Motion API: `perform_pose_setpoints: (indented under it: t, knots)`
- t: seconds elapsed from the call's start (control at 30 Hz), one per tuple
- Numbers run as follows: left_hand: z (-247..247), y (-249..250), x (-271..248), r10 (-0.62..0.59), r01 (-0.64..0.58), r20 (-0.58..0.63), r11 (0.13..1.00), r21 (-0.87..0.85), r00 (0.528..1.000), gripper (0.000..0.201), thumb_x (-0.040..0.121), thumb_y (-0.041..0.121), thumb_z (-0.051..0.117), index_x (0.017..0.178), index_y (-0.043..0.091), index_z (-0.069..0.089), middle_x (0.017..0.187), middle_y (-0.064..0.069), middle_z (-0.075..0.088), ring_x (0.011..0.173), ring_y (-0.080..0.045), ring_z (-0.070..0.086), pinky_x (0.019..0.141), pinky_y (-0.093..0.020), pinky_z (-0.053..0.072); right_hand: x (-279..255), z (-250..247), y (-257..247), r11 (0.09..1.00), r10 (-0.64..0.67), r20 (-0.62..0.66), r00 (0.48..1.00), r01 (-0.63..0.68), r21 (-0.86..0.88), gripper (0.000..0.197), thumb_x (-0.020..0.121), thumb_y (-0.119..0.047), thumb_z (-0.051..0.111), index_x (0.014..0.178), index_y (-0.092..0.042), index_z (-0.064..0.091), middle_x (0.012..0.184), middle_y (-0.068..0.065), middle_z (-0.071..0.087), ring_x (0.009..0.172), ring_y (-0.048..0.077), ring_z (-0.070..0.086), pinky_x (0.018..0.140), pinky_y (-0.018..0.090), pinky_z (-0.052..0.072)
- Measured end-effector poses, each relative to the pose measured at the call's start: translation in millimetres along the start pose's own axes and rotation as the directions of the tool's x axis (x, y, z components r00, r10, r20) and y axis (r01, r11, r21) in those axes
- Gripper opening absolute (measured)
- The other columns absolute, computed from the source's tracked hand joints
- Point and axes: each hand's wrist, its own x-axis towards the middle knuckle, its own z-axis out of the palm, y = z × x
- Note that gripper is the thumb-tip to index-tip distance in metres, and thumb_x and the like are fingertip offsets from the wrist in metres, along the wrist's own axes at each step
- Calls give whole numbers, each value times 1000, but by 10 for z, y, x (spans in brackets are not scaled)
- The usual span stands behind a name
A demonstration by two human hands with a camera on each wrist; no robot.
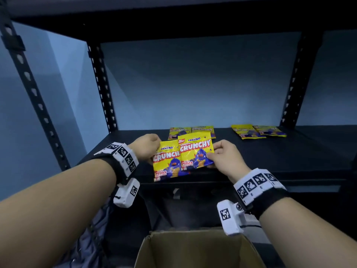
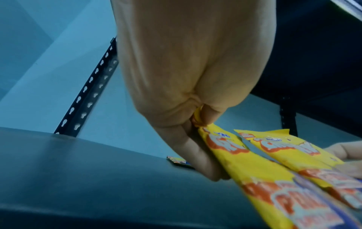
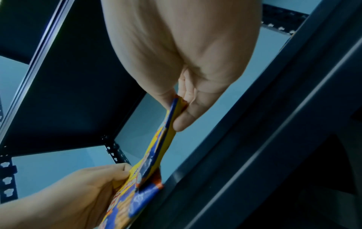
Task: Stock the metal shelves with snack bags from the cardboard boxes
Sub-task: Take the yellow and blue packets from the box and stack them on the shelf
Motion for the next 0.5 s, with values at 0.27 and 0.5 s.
perform_pose_setpoints:
  t: [0.27, 0.5]
  knots:
    - [22, -215, 436, 21, -21, 4, 941, 339, 1000, 10, 102, 24, 54, 95, 26, 60, 102, 2, 70, 85, -9, 64, 69, -25, 49, 208, -40, 80, 966, 6, 51, 999, 8, -260, 31, 95, -10, 69, 120, -22, 55, 98, 14, 70, 59, 15, 74, 53, 18, 48]
    - [101, -67, 226, 211, -149, -73, 860, 488, 975, 47, 81, 61, 73, 118, 34, 61, 115, 3, 49, 114, -17, 47, 99, -40, 47, 250, -114, 34, 801, -123, 108, 987, 163, -577, 24, 88, -38, 77, 106, -29, 64, 102, -3, 55, 94, 14, 56, 73, 27, 43]
